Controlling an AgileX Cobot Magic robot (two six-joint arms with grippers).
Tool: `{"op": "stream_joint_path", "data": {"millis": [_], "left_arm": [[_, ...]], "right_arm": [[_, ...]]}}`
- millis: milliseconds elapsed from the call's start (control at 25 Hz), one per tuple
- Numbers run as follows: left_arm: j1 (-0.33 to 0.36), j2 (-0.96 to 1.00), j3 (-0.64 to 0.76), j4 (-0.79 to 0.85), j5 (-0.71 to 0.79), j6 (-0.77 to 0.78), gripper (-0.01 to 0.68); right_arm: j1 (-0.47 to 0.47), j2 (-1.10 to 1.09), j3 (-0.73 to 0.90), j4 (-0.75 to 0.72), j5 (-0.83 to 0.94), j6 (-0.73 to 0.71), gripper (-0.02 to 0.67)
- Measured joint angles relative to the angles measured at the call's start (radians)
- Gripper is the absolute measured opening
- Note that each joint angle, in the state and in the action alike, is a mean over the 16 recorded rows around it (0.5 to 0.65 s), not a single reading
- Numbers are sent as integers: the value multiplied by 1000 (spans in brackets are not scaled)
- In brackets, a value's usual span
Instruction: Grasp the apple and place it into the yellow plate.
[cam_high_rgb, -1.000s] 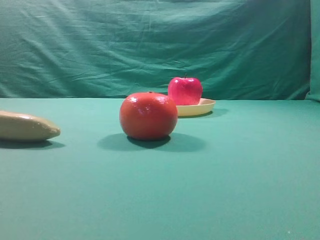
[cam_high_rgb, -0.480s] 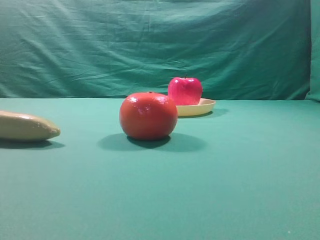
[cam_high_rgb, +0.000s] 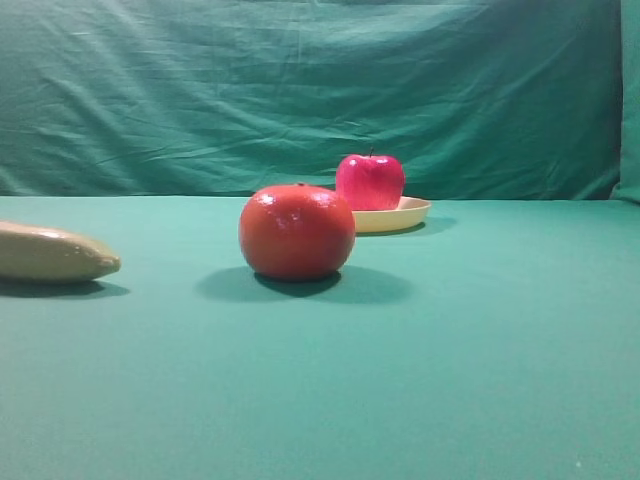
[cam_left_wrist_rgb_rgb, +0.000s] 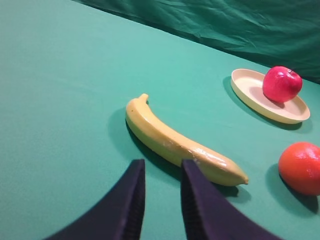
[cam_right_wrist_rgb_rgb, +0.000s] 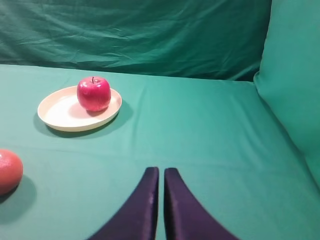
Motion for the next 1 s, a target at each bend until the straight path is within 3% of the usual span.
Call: {"op": "stream_joint_path", "data": {"millis": [360, 1000], "left_arm": [[0, 0, 0, 0, 0, 0, 157], [0, 0, 0, 0, 0, 0, 157]], "right_arm": [[-62, -29, 107, 19, -27, -5, 0], [-67, -30, 133, 27, -54, -61, 0]]}}
